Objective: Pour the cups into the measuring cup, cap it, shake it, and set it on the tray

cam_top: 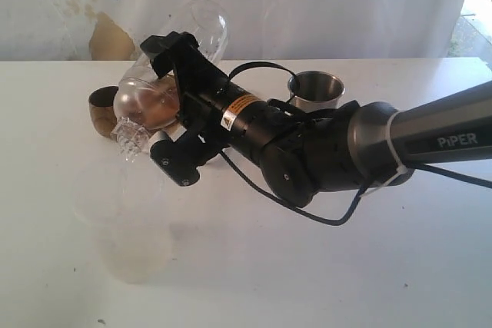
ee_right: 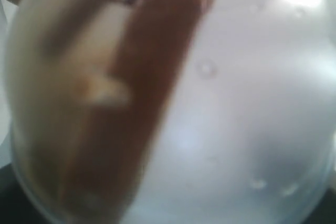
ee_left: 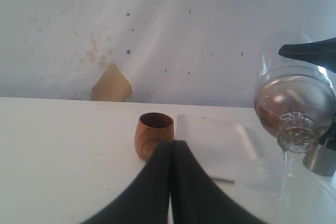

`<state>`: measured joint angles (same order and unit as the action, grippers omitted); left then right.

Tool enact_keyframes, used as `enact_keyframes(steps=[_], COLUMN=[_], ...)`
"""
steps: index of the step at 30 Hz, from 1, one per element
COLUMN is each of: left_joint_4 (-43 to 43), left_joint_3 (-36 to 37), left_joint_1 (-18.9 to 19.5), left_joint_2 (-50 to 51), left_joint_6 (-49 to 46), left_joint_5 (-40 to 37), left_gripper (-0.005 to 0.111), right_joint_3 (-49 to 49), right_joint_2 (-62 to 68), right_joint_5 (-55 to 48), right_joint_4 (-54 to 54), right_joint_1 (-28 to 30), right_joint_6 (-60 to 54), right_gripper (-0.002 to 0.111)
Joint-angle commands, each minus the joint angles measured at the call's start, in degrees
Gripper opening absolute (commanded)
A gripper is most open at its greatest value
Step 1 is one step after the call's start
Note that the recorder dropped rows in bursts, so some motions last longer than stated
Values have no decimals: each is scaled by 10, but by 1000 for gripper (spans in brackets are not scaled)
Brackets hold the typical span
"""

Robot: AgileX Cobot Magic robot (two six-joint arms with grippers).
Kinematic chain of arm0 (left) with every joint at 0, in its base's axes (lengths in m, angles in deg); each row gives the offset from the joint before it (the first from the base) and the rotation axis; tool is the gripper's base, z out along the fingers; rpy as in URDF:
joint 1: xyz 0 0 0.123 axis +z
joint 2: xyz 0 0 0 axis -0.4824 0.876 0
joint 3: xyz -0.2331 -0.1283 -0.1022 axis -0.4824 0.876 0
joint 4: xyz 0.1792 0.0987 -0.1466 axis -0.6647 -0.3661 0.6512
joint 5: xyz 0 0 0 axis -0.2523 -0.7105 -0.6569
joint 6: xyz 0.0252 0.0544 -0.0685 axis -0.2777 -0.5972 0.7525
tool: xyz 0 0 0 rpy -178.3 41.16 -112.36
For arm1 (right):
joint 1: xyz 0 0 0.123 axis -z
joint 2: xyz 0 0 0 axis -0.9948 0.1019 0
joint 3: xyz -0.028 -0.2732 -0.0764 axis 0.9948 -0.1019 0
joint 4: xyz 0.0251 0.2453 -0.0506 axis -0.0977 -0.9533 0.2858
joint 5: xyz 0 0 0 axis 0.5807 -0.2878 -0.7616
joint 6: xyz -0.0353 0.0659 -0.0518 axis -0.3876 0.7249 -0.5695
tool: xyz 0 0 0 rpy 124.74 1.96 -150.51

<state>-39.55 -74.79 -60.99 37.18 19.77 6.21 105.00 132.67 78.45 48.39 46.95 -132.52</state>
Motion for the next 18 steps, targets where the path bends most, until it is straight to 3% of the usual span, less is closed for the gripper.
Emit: enact_keyframes(steps=[1,18], left_joint_4=[-4,-4], left_joint_3=[4,4], left_joint_1=[0,0], left_joint_2=[0,0], left_joint_6=[-1,-11], left_joint_5=[2,10], left_gripper=[0,0], right_joint_3=[8,8], right_joint_2=[-6,-6], right_joint_5=[45,51], right_joint_4=[-11,-15], right_joint_1=[1,3], right_joint_6=[-14,-69], right_gripper=[0,0])
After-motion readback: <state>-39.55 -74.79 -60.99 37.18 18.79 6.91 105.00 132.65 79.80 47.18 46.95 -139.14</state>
